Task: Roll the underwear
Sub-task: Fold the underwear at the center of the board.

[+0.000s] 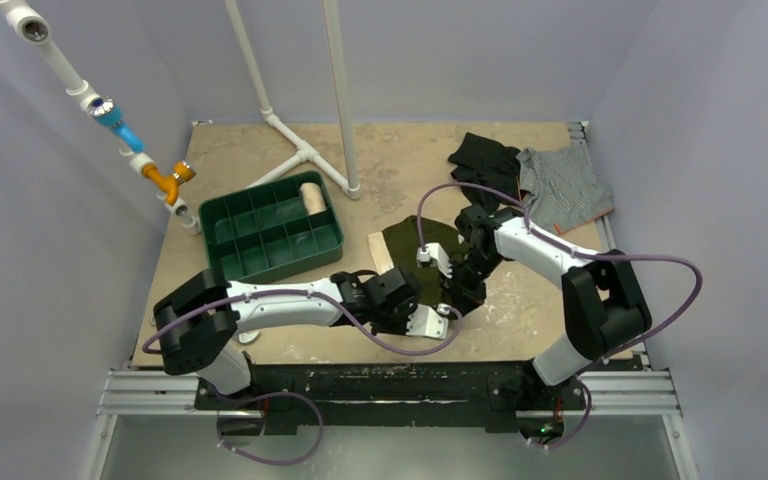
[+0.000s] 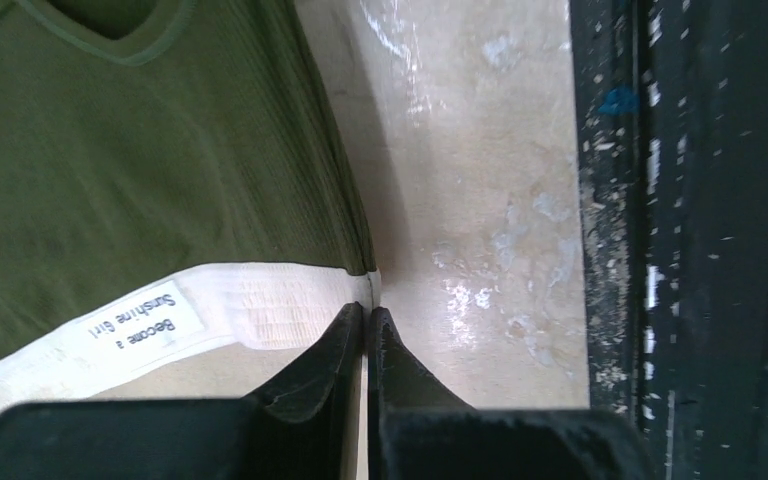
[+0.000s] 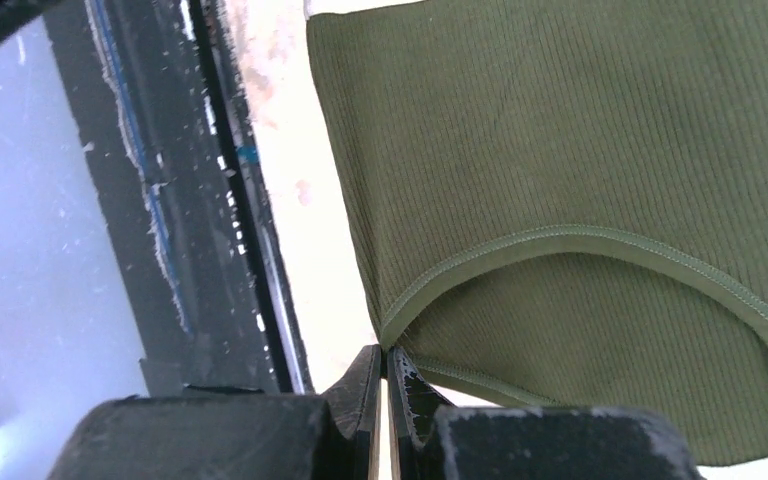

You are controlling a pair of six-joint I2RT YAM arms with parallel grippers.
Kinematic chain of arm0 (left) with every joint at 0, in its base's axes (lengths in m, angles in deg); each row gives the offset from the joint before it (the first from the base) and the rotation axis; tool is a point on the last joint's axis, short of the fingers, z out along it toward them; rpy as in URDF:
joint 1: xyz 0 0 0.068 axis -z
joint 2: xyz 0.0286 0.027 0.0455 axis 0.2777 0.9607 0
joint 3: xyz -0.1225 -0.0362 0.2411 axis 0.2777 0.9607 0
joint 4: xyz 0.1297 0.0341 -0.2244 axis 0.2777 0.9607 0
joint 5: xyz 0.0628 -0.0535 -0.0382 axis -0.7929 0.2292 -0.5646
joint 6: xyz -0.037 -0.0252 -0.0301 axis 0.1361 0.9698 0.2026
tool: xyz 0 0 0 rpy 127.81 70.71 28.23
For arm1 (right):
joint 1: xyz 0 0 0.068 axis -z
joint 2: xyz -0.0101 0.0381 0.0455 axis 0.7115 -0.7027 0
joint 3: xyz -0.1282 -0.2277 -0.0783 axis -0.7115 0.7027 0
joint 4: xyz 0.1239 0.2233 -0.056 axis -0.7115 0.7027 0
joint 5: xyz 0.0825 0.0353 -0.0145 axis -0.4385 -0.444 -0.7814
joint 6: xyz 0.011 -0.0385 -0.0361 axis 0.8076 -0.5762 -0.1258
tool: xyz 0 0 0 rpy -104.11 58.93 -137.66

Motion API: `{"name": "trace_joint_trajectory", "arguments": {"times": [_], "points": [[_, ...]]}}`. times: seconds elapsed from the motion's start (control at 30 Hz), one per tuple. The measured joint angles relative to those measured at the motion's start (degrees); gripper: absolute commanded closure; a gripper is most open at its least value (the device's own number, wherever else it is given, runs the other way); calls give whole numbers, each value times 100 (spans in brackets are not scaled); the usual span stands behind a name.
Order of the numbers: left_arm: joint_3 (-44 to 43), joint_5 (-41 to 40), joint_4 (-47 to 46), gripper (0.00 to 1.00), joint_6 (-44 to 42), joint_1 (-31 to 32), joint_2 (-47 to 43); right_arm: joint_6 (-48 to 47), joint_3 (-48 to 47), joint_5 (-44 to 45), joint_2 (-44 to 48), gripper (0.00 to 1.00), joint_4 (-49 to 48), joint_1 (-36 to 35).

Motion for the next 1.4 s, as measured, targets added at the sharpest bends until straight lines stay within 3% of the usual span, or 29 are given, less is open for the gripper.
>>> {"name": "trace_joint_trajectory", "arguments": {"times": [0.47, 0.63, 0.8, 1.0, 1.4], "points": [[-614, 887, 962, 100, 905, 17, -472, -208, -892, 52, 697, 100, 1351, 0], [-839, 1266, 1137, 100, 1027, -396, -632, -114, -1637, 210, 564, 100, 1572, 0], [-1169, 1622, 1244, 100, 1156, -1331, -629, -87, -2474, 546, -181, 100, 1735, 0], [-1558, 1910, 1397, 100, 1158, -2256, -323, -52, -3759, 868, -1687, 100, 1812, 0], [-2081, 1700, 1362, 100, 1235, -2927, 1016, 149, -6022, 1408, -3939, 100, 1869, 0]]}}
